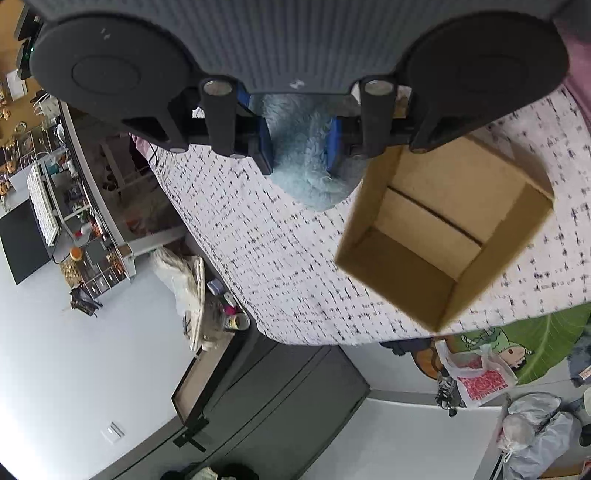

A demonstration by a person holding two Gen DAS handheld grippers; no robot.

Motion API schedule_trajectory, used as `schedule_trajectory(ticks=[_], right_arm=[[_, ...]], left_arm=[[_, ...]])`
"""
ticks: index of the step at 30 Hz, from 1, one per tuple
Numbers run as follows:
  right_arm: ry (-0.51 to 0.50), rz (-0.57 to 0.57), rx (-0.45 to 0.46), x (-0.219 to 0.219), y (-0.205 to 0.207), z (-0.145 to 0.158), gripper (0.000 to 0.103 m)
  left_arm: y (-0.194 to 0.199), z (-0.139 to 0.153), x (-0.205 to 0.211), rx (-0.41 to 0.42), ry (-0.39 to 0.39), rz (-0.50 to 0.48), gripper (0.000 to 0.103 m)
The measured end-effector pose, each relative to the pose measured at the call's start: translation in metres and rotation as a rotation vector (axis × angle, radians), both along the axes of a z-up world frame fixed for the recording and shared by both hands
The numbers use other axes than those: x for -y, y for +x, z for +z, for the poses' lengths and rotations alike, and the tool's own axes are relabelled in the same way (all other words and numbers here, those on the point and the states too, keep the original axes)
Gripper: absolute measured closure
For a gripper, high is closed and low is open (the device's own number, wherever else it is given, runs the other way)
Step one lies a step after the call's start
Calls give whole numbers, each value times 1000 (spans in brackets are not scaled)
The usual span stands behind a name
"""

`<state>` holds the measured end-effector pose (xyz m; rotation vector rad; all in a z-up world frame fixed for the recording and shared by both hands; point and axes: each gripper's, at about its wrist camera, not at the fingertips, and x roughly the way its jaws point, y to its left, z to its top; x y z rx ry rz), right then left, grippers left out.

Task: Organize soft objects
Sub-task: 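Lift the plush ball with the left tool and carry it over the box, then open the left tool to drop the plush ball into the box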

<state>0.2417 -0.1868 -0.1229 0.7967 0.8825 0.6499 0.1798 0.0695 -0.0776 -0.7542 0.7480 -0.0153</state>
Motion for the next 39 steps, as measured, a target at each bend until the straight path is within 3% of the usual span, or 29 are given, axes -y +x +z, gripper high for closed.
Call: schedule_trajectory(ticks=[8,24,26,28,31,39], right_arm=[[10,29,19,-35,14,5,77],[-36,73,-14,-99,53,-23,77],[-43,71,-13,-103,56,-25,74],[-60,60,-22,-105,57,-28,64],[-95,54,-41,-105,57,-33,55],[-123,28,-31,-88,45,-20,35]], left_arm=[[11,0,-33,18,3,37,74],[45,-35,-88,-45,0,116,73],[50,-38,-90,-53,6,114,73],[53,-41,-90,-79,32,120,72],[55,-42,-88,-103,61,126,67],[44,-28,-83,-103,152,176,33]])
